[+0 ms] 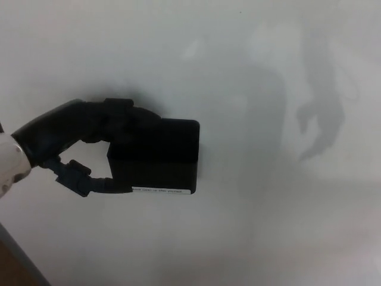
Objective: A magnetic marker holder is on the left hand side of the white board, the robot put the index and middle finger into the opening of the container and pull off the magnetic holder and hand it to a human on the left hand side.
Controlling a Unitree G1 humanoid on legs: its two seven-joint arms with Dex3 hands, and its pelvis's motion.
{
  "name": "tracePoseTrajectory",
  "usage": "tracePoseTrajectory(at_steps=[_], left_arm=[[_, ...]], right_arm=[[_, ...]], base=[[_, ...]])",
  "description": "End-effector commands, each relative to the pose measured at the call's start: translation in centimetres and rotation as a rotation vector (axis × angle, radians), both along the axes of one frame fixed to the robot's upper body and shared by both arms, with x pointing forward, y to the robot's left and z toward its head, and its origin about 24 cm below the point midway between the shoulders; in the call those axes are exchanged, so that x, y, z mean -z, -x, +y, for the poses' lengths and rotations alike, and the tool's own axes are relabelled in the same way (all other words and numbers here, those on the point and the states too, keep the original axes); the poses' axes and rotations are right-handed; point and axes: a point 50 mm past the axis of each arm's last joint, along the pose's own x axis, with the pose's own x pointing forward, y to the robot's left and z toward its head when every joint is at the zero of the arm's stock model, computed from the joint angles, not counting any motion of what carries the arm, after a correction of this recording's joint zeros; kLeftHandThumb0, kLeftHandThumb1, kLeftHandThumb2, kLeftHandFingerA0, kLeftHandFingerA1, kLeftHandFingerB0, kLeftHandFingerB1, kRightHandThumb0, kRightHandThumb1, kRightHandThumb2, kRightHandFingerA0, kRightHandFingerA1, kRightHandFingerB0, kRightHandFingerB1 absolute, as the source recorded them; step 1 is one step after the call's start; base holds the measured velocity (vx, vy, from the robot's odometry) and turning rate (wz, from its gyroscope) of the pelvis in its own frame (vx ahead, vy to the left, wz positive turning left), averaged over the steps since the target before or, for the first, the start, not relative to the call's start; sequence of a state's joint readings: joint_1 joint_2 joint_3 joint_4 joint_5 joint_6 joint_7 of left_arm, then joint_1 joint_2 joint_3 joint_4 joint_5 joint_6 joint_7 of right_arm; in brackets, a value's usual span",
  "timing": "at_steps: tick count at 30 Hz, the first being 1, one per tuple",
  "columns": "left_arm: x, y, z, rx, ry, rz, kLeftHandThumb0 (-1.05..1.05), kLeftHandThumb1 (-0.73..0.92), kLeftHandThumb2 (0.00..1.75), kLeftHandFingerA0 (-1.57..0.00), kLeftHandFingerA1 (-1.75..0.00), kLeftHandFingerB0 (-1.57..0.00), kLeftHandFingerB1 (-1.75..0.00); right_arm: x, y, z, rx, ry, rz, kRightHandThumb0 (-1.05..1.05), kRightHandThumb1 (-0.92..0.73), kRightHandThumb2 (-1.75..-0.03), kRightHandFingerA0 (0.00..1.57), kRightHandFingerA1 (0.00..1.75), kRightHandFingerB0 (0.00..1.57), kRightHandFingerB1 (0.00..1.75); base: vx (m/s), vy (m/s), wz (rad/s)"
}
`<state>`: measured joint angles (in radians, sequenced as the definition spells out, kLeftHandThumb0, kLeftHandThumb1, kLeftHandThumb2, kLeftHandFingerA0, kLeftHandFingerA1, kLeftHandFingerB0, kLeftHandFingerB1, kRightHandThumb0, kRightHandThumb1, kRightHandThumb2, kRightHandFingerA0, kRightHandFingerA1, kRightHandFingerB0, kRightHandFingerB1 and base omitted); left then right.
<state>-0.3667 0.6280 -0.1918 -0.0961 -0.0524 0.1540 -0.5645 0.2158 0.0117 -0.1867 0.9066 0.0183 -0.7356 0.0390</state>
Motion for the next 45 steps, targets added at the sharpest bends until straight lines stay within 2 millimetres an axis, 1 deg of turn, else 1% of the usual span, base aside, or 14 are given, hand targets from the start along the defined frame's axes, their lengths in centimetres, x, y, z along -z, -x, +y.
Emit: tracePoseTrajectory(at_steps=[1,9,15,16,20,21,22,23,24,27,28,36,37,45], left_arm=[[1.1,-0.4,0.7,-0.025,-0.104,0.038,-0.62,0.47,0.55,-0.31,-0.34,-0.27,-0.3],[0.7,-0.6,0.2,-0.003,-0.167,0.022,-0.7,0.42,0.72,-0.25,-0.39,-0.21,-0.37],[-0.4,-1.7,-1.0,0.044,-0.294,-0.009,-0.65,0.49,0.56,-0.27,-0.31,-0.24,-0.29],[-0.6,-2.0,-1.3,0.055,-0.318,-0.008,-0.31,0.21,0.85,-0.08,-0.5,-0.08,-0.49],[-1.2,-2.8,-2.3,0.078,-0.39,-0.022,-0.31,0.2,0.84,-0.09,-0.51,-0.09,-0.49],[-1.3,-3.0,-2.5,0.082,-0.397,-0.025,-0.3,0.2,0.84,-0.09,-0.51,-0.09,-0.49],[-1.3,-3.0,-2.6,0.083,-0.399,-0.025,-0.3,0.2,0.84,-0.09,-0.51,-0.09,-0.49],[-1.5,-3.2,-3.0,0.102,-0.423,-0.045,-0.7,0.5,0.56,-0.28,-0.32,-0.25,-0.29],[-1.7,-3.3,-3.3,0.115,-0.442,-0.058,-0.72,0.5,0.57,-0.29,-0.32,-0.24,-0.29],[-1.7,-3.3,-3.6,0.124,-0.46,-0.069,-0.72,0.5,0.57,-0.3,-0.32,-0.25,-0.29],[-1.7,-3.3,-3.7,0.129,-0.482,-0.07,-0.75,0.43,0.78,-0.25,-0.42,-0.17,-0.37],[-1.5,-3.3,-4.1,0.146,-0.541,-0.052,-0.72,0.51,0.57,-0.29,-0.33,-0.22,-0.29],[-1.5,-3.4,-4.1,0.144,-0.565,-0.048,-0.75,0.43,0.77,-0.22,-0.41,-0.15,-0.37],[-1.3,-3.3,-4.7,0.177,-0.625,-0.054,-0.76,0.43,0.78,-0.27,-0.43,-0.15,-0.37]], right_arm=[[0.0,0.4,-0.8,0.019,0.012,0.004,-0.43,-0.55,-0.92,0.59,0.63,0.5,0.57],[-0.1,0.5,-1.0,0.017,0.015,0.002,-0.44,-0.55,-0.92,0.59,0.63,0.5,0.57],[-0.2,0.3,-0.8,0.001,0.025,-0.012,-0.43,-0.55,-0.93,0.62,0.64,0.53,0.58],[-0.2,0.3,-0.7,0.002,0.023,-0.01,-0.42,-0.54,-0.94,0.64,0.66,0.53,0.59],[-0.2,0.2,-0.7,0.0,0.028,-0.009,-0.39,-0.53,-0.94,0.66,0.67,0.54,0.6],[-0.2,0.1,-0.7,-0.006,0.036,-0.009,-0.45,-0.64,-0.62,0.73,0.5,0.64,0.45],[-0.2,0.1,-0.8,-0.008,0.038,-0.008,-0.45,-0.64,-0.62,0.73,0.5,0.64,0.45],[-0.2,0.0,-0.8,0.0,0.032,-0.012,-0.41,-0.65,-0.6,0.75,0.5,0.68,0.45],[-0.3,0.0,-0.8,0.003,0.032,-0.016,-0.41,-0.65,-0.6,0.74,0.5,0.68,0.46],[-0.4,-0.1,-0.8,0.002,0.034,-0.022,-0.4,-0.64,-0.6,0.71,0.49,0.67,0.46],[-0.4,-0.1,-0.7,0.0,0.032,-0.025,-0.43,-0.64,-0.61,0.71,0.5,0.66,0.45],[-0.4,-0.3,-0.9,-0.008,0.027,-0.029,-0.41,-0.66,-0.6,0.73,0.5,0.68,0.46],[-0.5,-0.4,-1.0,-0.014,0.034,-0.031,-0.42,-0.67,-0.6,0.78,0.52,0.69,0.46],[-0.7,-0.8,-1.0,-0.011,0.036,-0.053,-0.43,-0.64,-0.62,0.74,0.5,0.66,0.46]], base=[[0.0,0.0,0.0],[0.0,0.0,0.0],[0.0,0.0,0.0],[0.0,0.0,0.0],[0.0,0.0,0.0],[0.0,0.0,0.0],[0.0,0.0,0.0],[0.0,0.0,0.0],[0.0,0.0,0.0],[0.0,0.0,0.0],[0.0,0.0,0.0],[0.0,0.0,0.0],[0.0,0.0,0.0],[0.0,0.0,0.0]])
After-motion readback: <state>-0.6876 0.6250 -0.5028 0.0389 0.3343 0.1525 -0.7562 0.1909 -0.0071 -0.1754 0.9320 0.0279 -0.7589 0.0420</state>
